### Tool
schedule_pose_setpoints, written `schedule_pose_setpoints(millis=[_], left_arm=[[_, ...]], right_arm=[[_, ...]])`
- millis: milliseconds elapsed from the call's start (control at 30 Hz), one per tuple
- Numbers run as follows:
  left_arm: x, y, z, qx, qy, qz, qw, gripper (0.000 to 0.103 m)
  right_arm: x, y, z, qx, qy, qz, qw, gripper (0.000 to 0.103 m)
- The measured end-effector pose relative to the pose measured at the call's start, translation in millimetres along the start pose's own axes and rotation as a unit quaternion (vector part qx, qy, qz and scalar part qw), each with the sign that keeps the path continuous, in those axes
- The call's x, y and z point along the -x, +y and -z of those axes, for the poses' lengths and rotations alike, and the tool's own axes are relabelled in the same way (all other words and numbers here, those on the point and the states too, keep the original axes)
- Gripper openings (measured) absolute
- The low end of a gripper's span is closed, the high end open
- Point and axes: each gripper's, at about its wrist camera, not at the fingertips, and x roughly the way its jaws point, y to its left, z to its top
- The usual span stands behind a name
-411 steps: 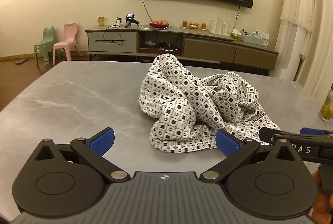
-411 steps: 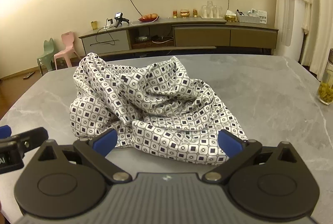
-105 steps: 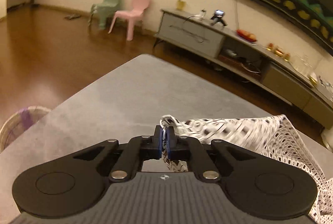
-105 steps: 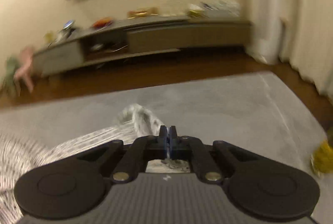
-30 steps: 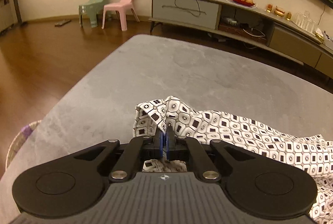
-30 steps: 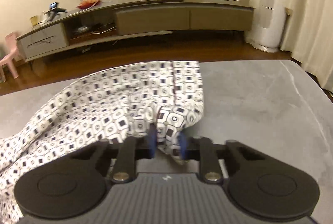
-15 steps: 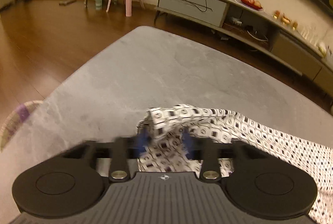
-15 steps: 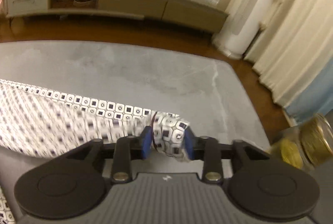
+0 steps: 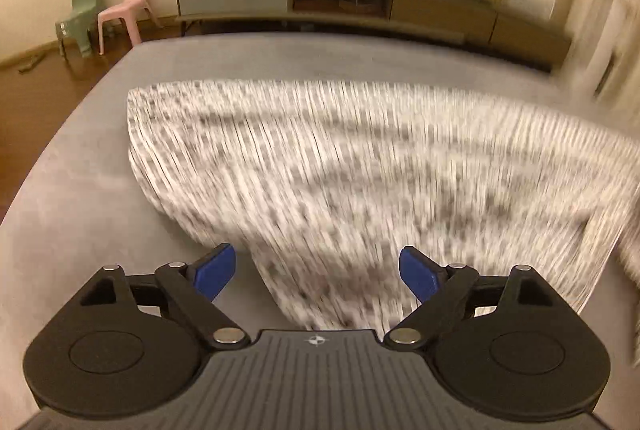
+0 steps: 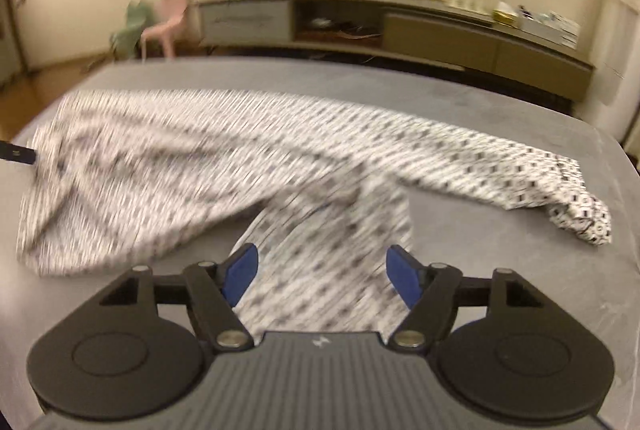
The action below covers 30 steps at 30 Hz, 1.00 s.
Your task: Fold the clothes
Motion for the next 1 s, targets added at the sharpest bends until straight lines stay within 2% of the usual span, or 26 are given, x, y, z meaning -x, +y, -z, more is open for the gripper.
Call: schedule_pose_setpoints(millis=[133,167,200,233,267,300,333,400,500,567,600,633,667,700,767,833,867,900,933,1000], left_arm=[[-16,-12,-4,-0.007,-0.011,-0.027,0.9996,0.089],[-17,-13,-7,-0.008,-0.017,-0.031,0.9993,0.079],[-18,-14,-10,-0.009,-0.023,-0.035,0.9991,0.046],[-20,-11,-11,-0.003,-0.018,-0.033,0.9993,0.03],[-21,-5,-11,0.006,-0.007,-0.029,0.9995,0.017],[-19,6,-10,0.018,-0.003,-0.028,0.9994,0.013],[-16,18,-7,0.033,-0.003,-0.03,0.999,0.013],[5,54,-4,0.094,-0.024,-0.036,0.9946,0.013],[43,111,10,0.217,-0.061,-0.016,0.9741,0.014],[55,127,21,0.253,-0.061,-0.013,0.9656,0.015],[53,122,23,0.245,-0.056,-0.016,0.9677,0.02],[49,113,25,0.228,-0.049,-0.021,0.9723,0.028],[44,103,26,0.21,-0.043,-0.026,0.9764,0.049],[40,93,28,0.192,-0.037,-0.032,0.9802,0.075],[31,74,31,0.156,-0.024,-0.042,0.9865,0.092],[22,54,33,0.12,-0.012,-0.052,0.9913,0.091],[18,45,35,0.102,-0.006,-0.058,0.9931,0.081],[14,42,36,0.093,-0.003,-0.065,0.9935,0.053],[11,46,36,0.092,-0.001,-0.065,0.9936,0.045],[12,57,34,0.1,-0.009,-0.059,0.9932,0.026]], right_arm=[[3,23,11,0.028,0.01,-0.024,0.999,0.072],[5,25,15,0.029,0.012,-0.03,0.999,0.072],[7,28,20,0.03,0.015,-0.036,0.999,0.073],[7,29,24,0.035,0.019,-0.034,0.999,0.073],[8,31,27,0.041,0.023,-0.032,0.998,0.073],[6,30,30,0.047,0.027,-0.029,0.998,0.073],[4,28,32,0.053,0.03,-0.025,0.998,0.073],[5,21,34,0.053,0.034,-0.018,0.998,0.073],[8,5,35,0.048,0.032,-0.008,0.998,0.073],[11,-2,34,0.046,0.031,-0.006,0.998,0.074],[11,-4,35,0.046,0.031,-0.006,0.998,0.074],[12,-5,35,0.048,0.031,-0.005,0.998,0.074],[14,-5,36,0.049,0.031,-0.004,0.998,0.075],[16,-5,37,0.05,0.03,-0.002,0.998,0.075],[19,-3,40,0.054,0.029,0.004,0.998,0.078],[23,-4,46,0.049,0.027,0.015,0.998,0.078],[25,-6,50,0.047,0.029,0.015,0.998,0.078],[27,-7,54,0.045,0.03,0.015,0.998,0.078],[29,-8,58,0.043,0.032,0.014,0.998,0.078],[28,-8,63,0.054,0.043,0.007,0.998,0.068]])
